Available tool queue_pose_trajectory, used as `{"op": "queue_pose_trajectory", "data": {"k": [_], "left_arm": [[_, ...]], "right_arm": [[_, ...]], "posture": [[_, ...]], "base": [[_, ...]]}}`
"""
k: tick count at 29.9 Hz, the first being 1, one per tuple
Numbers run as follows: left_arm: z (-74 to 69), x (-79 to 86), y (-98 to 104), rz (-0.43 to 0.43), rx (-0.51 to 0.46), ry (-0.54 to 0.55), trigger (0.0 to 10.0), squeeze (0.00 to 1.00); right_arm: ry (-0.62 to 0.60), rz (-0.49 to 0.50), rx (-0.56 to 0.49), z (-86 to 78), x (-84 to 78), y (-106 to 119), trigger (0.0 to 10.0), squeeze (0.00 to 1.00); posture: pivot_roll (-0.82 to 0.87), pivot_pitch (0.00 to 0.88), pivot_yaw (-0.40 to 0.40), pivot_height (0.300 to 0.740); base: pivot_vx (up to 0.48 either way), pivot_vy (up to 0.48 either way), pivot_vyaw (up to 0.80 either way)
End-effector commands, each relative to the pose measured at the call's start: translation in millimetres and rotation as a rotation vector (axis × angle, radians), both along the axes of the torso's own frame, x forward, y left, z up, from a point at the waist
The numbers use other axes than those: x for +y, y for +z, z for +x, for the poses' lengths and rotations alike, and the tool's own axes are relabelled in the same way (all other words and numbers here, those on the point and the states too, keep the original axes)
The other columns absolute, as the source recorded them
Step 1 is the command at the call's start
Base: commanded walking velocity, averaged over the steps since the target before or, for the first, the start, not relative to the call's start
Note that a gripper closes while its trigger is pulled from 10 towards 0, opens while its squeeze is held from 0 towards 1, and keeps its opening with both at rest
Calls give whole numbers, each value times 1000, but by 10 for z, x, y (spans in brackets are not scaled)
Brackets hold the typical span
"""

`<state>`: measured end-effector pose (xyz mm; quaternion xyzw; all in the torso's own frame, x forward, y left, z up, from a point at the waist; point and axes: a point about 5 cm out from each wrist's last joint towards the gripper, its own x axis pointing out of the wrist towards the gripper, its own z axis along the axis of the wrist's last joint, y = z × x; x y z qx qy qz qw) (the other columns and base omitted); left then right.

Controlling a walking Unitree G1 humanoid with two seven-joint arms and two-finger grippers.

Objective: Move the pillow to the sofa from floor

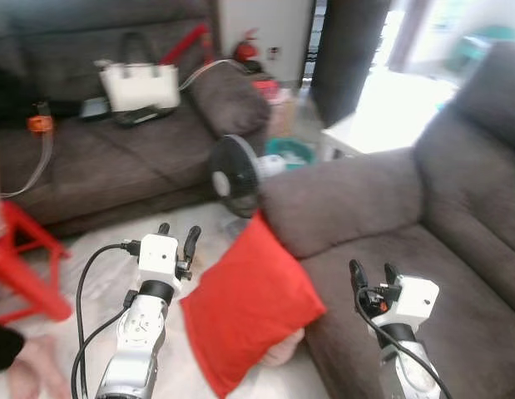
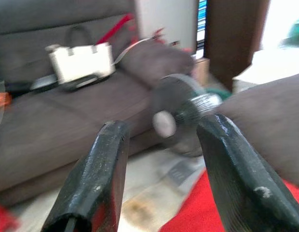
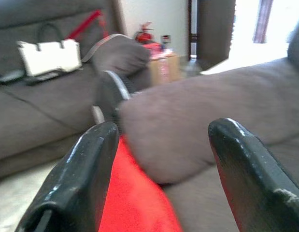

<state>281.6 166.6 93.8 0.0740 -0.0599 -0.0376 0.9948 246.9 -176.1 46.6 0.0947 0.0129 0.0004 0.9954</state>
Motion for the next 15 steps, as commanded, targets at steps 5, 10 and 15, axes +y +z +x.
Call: {"op": "queue_pose_trajectory", "data": {"k": [5, 10, 15], "left_arm": [[12, -63, -27, 3, 27, -32, 10000, 0], [23, -65, -20, 3, 27, -32, 10000, 0], [25, -67, -24, 7, 31, -38, 10000, 0]], "right_arm": [[-28, 6, 14, -14, -90, -2, 10000, 0], [-21, -1, 20, -5, -76, -9, 10000, 0], [-9, -7, 22, 25, -49, -1, 10000, 0]], "posture": [[75, 55, -56, 740], [80, 58, -57, 740], [78, 59, -56, 740]], "base": [[124, 0, 0], [252, 0, 0], [190, 0, 0]]}}
